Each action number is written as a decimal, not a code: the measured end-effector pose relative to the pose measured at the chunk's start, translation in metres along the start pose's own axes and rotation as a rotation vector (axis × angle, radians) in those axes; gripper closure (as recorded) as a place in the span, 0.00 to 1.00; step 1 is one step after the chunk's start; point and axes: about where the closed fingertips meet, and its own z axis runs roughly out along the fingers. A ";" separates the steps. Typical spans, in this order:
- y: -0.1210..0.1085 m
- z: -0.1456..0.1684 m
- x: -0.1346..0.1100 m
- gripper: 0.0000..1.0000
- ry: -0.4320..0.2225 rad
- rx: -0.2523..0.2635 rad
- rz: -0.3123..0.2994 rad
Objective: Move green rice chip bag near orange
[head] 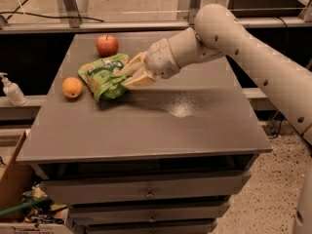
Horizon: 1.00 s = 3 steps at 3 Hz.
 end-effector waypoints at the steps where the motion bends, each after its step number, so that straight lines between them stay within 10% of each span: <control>1: 0.000 -0.001 0.002 0.13 0.010 -0.003 0.003; 3: 0.000 -0.012 0.000 0.00 0.031 0.005 0.012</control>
Offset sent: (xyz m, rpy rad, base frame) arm 0.0025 -0.0100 0.0067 -0.0311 -0.0011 -0.0145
